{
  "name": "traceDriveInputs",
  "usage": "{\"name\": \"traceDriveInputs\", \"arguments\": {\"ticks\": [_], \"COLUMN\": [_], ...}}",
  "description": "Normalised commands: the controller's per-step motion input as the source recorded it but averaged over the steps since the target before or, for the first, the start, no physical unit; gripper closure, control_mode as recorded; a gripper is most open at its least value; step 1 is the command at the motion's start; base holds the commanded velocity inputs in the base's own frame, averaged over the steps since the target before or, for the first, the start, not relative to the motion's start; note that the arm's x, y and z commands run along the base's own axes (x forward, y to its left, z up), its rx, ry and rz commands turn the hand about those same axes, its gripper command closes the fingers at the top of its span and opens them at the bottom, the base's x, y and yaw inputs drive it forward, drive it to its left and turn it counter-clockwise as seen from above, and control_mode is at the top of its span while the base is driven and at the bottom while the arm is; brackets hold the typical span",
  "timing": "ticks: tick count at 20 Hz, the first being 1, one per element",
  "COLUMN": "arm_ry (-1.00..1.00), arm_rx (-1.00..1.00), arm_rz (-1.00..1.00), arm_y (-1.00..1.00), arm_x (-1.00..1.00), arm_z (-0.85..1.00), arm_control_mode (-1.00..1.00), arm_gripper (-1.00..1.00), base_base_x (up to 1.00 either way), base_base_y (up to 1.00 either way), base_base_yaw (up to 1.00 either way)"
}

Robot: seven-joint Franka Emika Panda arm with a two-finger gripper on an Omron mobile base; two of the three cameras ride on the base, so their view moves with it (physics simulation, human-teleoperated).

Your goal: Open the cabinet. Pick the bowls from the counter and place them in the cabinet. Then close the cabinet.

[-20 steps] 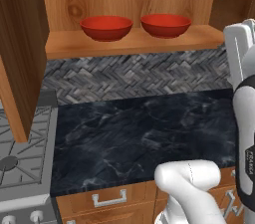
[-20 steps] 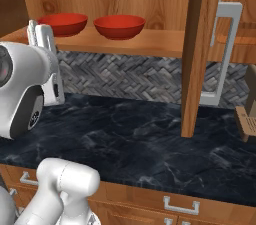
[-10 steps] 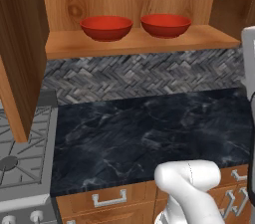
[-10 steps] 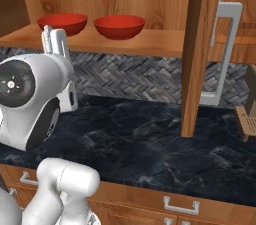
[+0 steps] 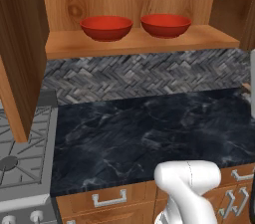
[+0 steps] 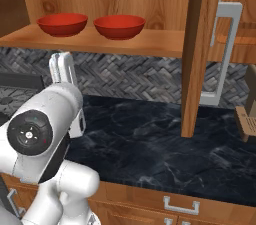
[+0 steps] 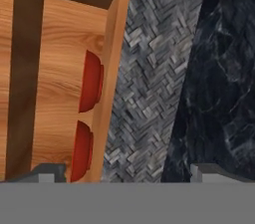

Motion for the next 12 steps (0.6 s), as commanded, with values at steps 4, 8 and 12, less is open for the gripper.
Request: {"name": "traceDriveInputs", "arguments": {"ticks": [4,8,12], "arm_ry": [-0.2,-0.17,-0.1], "arm_rx": [0.0,0.0,0.01], "arm_rz": [0.0,0.0,0.0], "arm_y": [-0.04,-0.06,-0.13], "arm_x": [-0.04,-0.11,-0.09], "arm_z": [-0.31,-0.34,-0.42], "arm_control_mode": [-1.0,-1.0,-1.0], "arm_gripper": [-1.0,-1.0,-1.0], "base_base_x": [0.0,0.0,0.0], "base_base_y": [0.0,0.0,0.0], "base_base_yaw": [0.0,0.0,0.0]}}
